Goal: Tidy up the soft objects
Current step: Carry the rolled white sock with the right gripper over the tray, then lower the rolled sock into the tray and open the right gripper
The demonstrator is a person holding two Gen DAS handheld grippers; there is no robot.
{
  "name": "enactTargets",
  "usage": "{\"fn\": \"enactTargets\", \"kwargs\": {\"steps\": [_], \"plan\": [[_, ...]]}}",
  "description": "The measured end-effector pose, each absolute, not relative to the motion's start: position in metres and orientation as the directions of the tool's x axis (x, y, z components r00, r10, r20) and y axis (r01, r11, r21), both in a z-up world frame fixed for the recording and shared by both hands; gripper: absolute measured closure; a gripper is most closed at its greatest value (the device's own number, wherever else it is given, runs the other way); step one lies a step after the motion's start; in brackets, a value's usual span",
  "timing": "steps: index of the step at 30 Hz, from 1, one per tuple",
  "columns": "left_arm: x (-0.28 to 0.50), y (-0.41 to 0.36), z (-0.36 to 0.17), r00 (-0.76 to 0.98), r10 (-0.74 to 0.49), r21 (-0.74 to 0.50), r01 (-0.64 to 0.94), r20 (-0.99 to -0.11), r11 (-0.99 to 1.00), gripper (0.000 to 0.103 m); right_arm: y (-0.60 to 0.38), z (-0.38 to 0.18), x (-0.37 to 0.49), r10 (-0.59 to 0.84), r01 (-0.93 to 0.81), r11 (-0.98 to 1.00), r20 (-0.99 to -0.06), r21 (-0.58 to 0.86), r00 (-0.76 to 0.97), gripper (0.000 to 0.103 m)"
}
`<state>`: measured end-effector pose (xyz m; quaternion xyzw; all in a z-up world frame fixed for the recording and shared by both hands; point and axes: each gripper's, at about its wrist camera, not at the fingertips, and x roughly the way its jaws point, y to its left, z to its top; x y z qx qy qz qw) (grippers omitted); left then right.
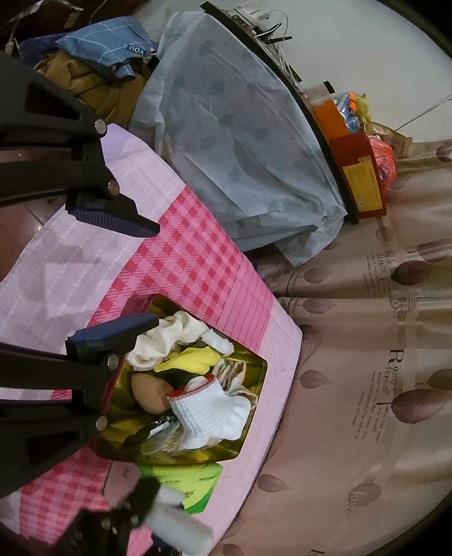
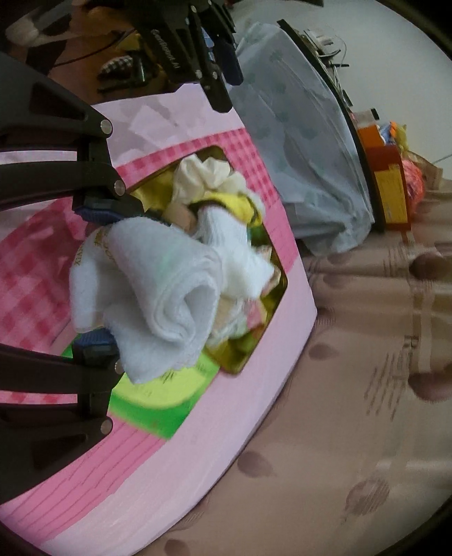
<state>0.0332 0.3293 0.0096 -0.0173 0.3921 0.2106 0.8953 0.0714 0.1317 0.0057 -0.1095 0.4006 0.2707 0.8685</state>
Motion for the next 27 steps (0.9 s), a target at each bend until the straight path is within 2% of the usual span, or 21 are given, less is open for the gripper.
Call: {"fn": "enactTargets", "kwargs": {"steps": [11,27], "plan": [[0.032,0.334,0.010,0.602,0.349,0.103,-0.405,-0.718,0.909,0.057,0.182,-0.018,0.089,0.408,-0.598,0.800,-0.783,0.059,0.470,0.059],[0.033,0.332,0.010,0.606,0.345,0.100,-0.400,-0.716,0.911,0.057,0.201,-0.039,0.137,0.356,-0.544,0.838,-0.791,0.035,0.498,0.059]]}}
